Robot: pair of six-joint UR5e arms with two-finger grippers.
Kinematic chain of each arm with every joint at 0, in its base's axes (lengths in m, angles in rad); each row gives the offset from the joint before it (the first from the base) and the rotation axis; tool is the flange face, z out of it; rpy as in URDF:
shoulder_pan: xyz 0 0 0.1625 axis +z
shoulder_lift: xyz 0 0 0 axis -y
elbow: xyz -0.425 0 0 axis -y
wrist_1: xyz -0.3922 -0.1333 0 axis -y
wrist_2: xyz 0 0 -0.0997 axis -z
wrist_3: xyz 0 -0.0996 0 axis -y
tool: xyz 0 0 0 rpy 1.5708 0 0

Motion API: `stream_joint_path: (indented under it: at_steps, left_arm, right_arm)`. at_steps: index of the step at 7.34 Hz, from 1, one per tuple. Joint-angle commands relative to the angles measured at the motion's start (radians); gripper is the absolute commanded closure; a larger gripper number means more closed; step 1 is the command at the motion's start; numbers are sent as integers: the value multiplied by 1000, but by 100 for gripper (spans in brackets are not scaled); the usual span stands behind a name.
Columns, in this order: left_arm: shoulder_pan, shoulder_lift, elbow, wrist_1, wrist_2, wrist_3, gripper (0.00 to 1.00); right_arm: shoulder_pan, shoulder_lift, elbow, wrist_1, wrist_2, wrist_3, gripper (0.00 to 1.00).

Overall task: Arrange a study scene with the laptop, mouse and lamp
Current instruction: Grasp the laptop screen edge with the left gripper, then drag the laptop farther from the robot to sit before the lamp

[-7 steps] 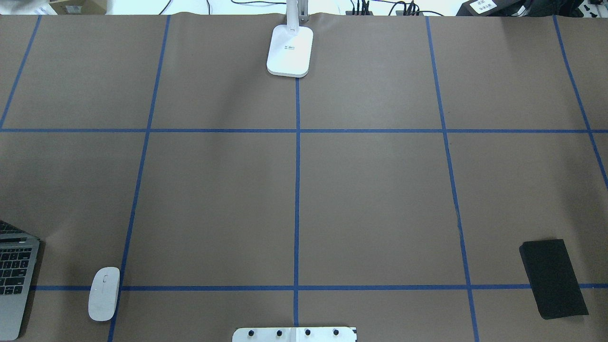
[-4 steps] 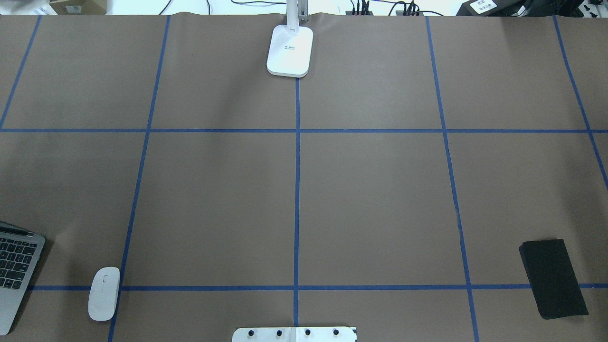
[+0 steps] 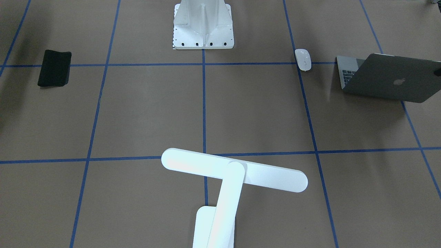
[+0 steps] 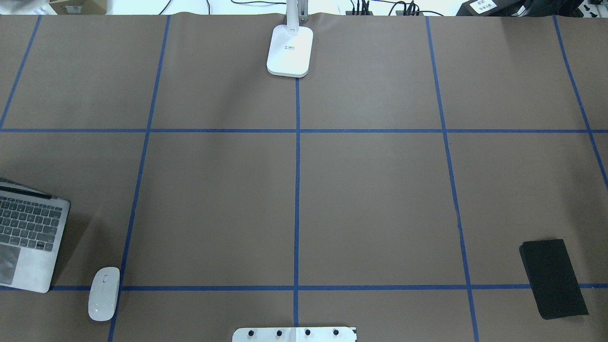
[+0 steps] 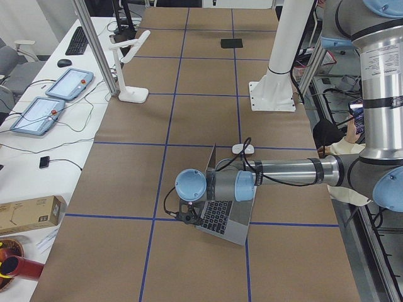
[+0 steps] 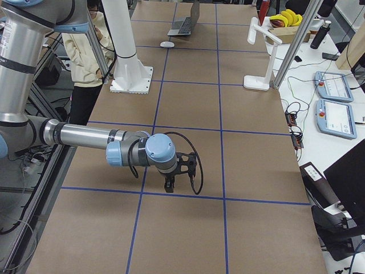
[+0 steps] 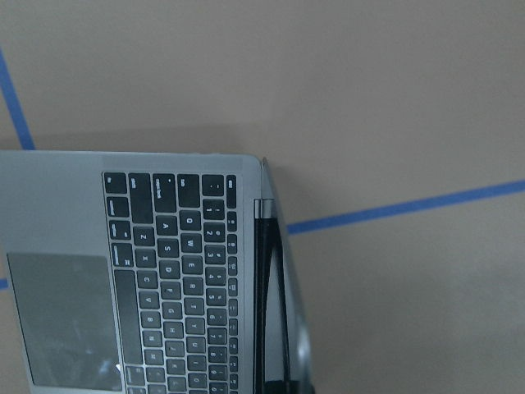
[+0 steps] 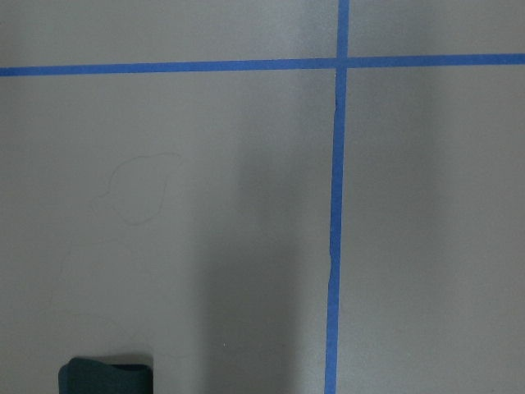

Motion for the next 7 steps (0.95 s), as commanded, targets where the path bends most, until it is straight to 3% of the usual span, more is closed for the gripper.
stream_joint_path:
  at_steps: [1, 3, 7]
  left_arm:
    - [-1, -168, -28, 179, -15, -28, 100]
    - [37, -302, -20, 186, -46, -161, 100]
    - [227, -558, 3, 175, -63, -451, 100]
  right_arm:
    - [2, -28, 1, -5, 15, 0, 0]
    - [2, -51, -1, -6, 31, 0, 0]
    - [0, -61, -10, -12, 23, 0, 0]
